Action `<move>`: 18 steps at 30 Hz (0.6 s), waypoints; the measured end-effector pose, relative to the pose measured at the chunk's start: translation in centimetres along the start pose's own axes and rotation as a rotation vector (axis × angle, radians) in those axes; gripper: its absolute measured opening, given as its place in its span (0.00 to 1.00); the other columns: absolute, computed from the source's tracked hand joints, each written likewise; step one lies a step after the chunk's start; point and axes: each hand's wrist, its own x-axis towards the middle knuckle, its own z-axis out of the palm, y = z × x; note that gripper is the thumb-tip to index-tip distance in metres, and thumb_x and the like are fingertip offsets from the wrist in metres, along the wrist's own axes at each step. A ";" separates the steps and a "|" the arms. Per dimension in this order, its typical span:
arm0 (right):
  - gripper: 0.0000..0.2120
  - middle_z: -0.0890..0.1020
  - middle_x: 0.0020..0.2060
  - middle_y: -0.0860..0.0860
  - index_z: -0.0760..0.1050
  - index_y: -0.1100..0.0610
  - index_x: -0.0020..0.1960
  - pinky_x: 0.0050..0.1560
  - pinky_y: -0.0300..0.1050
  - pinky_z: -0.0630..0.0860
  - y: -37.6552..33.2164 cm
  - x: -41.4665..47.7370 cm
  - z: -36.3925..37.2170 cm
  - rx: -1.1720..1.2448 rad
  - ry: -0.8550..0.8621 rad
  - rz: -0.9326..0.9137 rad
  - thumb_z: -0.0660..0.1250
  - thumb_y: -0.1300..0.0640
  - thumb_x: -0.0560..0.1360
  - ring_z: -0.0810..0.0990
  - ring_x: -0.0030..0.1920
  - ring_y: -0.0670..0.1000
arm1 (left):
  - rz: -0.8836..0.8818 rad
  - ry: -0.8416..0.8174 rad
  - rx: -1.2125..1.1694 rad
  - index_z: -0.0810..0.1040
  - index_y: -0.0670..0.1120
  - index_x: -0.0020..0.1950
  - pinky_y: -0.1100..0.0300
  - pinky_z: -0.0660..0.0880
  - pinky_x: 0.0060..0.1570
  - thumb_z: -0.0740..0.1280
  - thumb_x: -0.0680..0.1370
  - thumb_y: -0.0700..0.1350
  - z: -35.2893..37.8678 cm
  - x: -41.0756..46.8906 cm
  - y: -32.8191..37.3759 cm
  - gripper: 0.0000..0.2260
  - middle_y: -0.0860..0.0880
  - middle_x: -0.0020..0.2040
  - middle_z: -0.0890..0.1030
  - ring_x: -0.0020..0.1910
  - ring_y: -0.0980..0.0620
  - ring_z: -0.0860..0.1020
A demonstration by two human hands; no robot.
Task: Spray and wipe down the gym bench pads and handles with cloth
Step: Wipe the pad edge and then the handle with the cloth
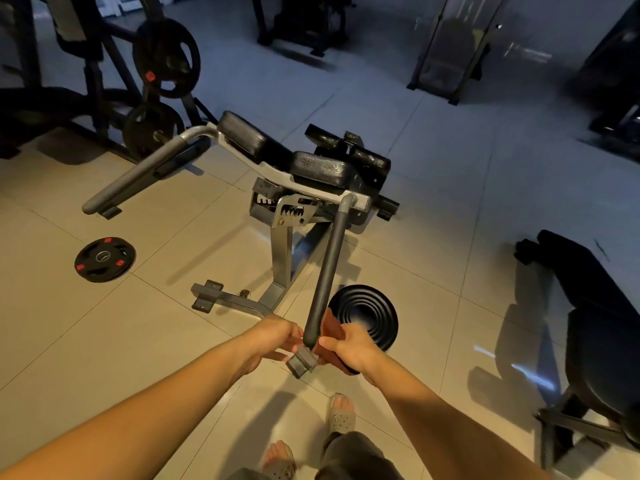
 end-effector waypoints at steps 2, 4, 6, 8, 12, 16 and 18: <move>0.04 0.87 0.43 0.58 0.81 0.64 0.51 0.41 0.45 0.84 -1.0 -1.1 -1.5 0.104 0.066 -0.014 0.69 0.63 0.80 0.87 0.39 0.51 | 0.045 0.029 0.018 0.83 0.40 0.56 0.56 0.80 0.47 0.66 0.78 0.36 -0.1 -0.1 1.0 0.09 0.41 0.51 0.86 0.50 0.48 0.83; 0.04 0.85 0.38 0.54 0.80 0.64 0.50 0.32 0.32 0.77 -2.3 -2.1 -3.6 0.178 0.113 -0.032 0.69 0.64 0.80 0.84 0.31 0.43 | 0.133 0.078 0.005 0.83 0.40 0.55 0.55 0.79 0.48 0.66 0.78 0.35 0.0 -0.3 2.2 0.09 0.42 0.51 0.85 0.52 0.46 0.83; 0.05 0.83 0.34 0.49 0.79 0.61 0.49 0.28 0.29 0.73 -3.6 -2.7 -5.8 0.251 0.125 -0.058 0.68 0.59 0.81 0.81 0.27 0.39 | 0.236 0.104 -0.003 0.84 0.41 0.53 0.56 0.78 0.47 0.67 0.78 0.34 0.7 -0.5 3.7 0.08 0.43 0.49 0.85 0.51 0.47 0.82; 0.12 0.85 0.34 0.50 0.80 0.62 0.53 0.31 0.33 0.75 -4.7 -2.5 -7.7 0.315 0.112 -0.053 0.68 0.52 0.82 0.83 0.30 0.41 | 0.331 0.100 0.005 0.85 0.43 0.50 0.57 0.77 0.46 0.68 0.77 0.34 1.8 -0.5 5.3 0.08 0.45 0.47 0.85 0.47 0.49 0.82; 0.16 0.88 0.47 0.58 0.81 0.60 0.58 0.51 0.49 0.81 -5.4 -1.4 -11.0 0.447 0.117 -0.008 0.68 0.48 0.81 0.86 0.46 0.54 | 0.468 0.099 0.081 0.85 0.46 0.50 0.56 0.76 0.48 0.71 0.77 0.37 5.4 0.4 8.6 0.06 0.46 0.43 0.85 0.41 0.54 0.81; 0.15 0.86 0.53 0.60 0.79 0.61 0.63 0.63 0.57 0.79 -4.8 -0.4 -15.7 0.582 0.068 -0.020 0.63 0.53 0.83 0.84 0.56 0.59 | 0.532 0.072 0.177 0.83 0.51 0.57 0.55 0.80 0.57 0.79 0.70 0.53 10.5 1.7 11.8 0.18 0.47 0.49 0.84 0.49 0.53 0.83; 0.13 0.85 0.55 0.62 0.78 0.62 0.63 0.64 0.61 0.77 -4.0 0.2 -18.9 0.633 0.035 -0.041 0.62 0.58 0.82 0.83 0.58 0.61 | 0.539 0.113 0.204 0.81 0.50 0.60 0.57 0.79 0.55 0.81 0.71 0.51 13.3 2.4 13.7 0.21 0.48 0.52 0.83 0.51 0.52 0.82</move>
